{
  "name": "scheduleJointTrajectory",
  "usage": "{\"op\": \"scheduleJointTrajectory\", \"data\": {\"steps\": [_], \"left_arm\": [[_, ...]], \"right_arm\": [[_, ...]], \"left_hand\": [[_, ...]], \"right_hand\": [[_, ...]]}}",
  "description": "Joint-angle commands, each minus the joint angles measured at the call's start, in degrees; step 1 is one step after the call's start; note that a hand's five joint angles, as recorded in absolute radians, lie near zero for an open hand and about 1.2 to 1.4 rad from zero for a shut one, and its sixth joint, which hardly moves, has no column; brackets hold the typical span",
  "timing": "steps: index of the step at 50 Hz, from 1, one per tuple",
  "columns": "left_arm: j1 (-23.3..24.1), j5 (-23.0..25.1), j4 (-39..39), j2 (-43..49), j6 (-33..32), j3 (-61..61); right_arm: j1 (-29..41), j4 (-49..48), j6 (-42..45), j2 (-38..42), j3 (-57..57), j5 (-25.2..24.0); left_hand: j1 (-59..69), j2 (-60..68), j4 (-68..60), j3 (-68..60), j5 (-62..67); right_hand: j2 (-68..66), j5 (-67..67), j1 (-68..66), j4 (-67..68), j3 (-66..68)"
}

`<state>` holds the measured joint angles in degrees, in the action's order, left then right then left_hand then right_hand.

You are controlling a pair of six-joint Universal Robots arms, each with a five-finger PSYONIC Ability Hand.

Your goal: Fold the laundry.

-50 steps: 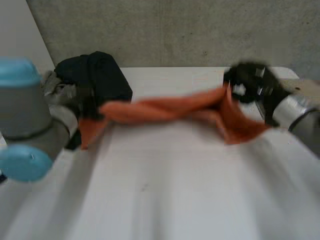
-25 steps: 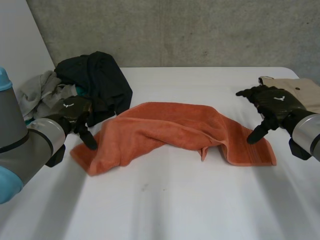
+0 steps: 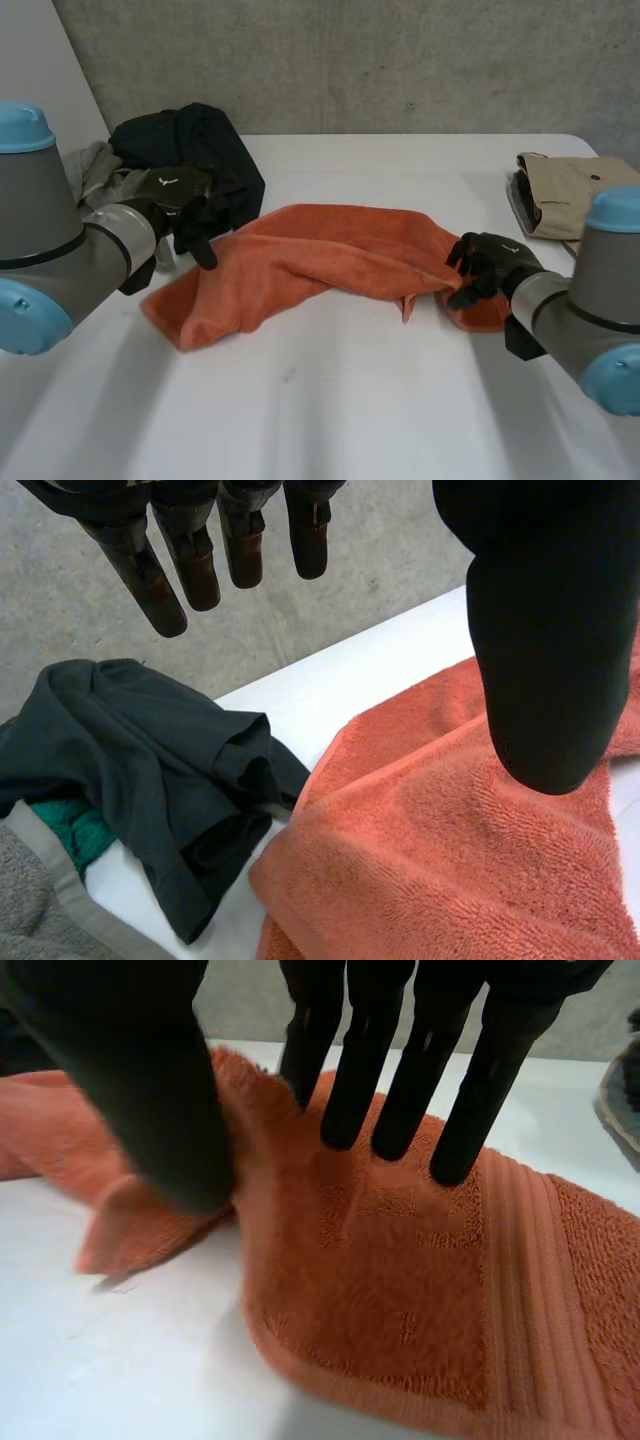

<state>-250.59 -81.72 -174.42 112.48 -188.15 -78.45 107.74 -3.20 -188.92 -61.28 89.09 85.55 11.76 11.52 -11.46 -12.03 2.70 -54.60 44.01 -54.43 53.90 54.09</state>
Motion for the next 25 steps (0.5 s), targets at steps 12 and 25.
{"op": "scheduleJointTrajectory", "data": {"steps": [12,25], "left_arm": [[3.7,1.03,-0.13,10.82,-0.2,9.36],[9.41,-7.48,4.08,25.85,-4.51,23.68]], "right_arm": [[6.95,2.49,20.95,-17.89,-6.38,-2.57],[9.15,9.87,22.71,-33.2,-11.04,-9.78]], "left_hand": [[-1.76,-1.52,1.46,2.03,-2.7],[28.62,28.86,-28.92,-28.35,27.68]], "right_hand": [[-25.4,25.99,-25.57,26.1,25.91],[-25.4,25.99,-25.57,26.1,25.91]]}}
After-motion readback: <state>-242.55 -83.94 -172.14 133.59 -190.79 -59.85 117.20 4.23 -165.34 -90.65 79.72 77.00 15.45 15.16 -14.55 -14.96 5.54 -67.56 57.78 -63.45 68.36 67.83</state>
